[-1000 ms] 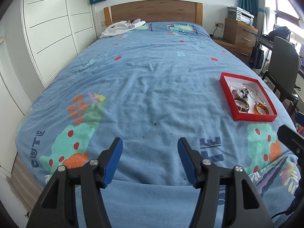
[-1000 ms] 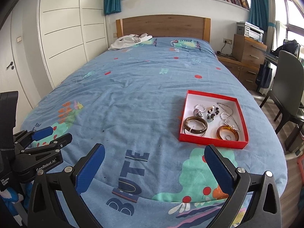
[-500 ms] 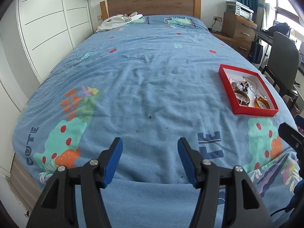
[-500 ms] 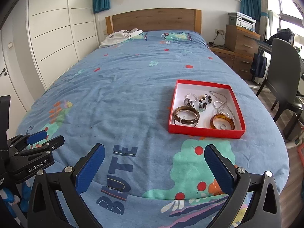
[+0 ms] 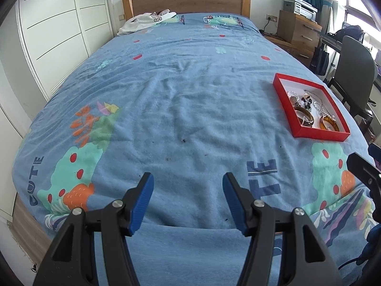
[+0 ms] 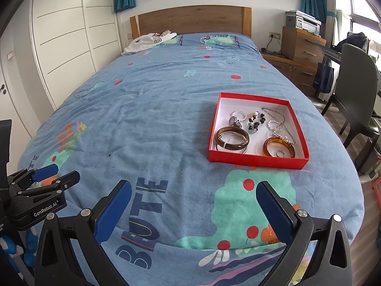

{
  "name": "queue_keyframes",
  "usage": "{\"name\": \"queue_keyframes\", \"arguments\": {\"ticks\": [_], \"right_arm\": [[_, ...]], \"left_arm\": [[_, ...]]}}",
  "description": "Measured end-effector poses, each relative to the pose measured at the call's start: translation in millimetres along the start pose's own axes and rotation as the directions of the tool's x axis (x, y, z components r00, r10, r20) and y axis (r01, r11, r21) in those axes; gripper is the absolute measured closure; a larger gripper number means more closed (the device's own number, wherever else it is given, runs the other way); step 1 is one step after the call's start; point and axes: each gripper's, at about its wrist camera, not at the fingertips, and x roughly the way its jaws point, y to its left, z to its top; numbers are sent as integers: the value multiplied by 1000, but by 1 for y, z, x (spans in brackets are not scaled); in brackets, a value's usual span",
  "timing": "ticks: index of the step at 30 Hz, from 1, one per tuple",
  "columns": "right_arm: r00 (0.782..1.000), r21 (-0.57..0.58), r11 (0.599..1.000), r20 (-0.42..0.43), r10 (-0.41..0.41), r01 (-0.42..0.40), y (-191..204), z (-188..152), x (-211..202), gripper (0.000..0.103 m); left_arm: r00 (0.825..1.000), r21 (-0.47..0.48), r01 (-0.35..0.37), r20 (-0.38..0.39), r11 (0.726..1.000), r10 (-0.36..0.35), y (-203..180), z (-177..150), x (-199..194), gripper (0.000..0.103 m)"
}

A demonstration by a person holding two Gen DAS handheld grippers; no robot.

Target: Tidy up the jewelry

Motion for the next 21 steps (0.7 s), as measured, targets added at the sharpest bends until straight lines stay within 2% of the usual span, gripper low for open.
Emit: {"name": "queue_keyframes", "arguments": {"ticks": [21], "right_arm": [[1000, 0, 1000, -18, -7, 7, 0, -2, 7, 1]], "left_arm": [[1000, -4, 4, -15, 1000, -4, 0, -5, 6, 45]]}}
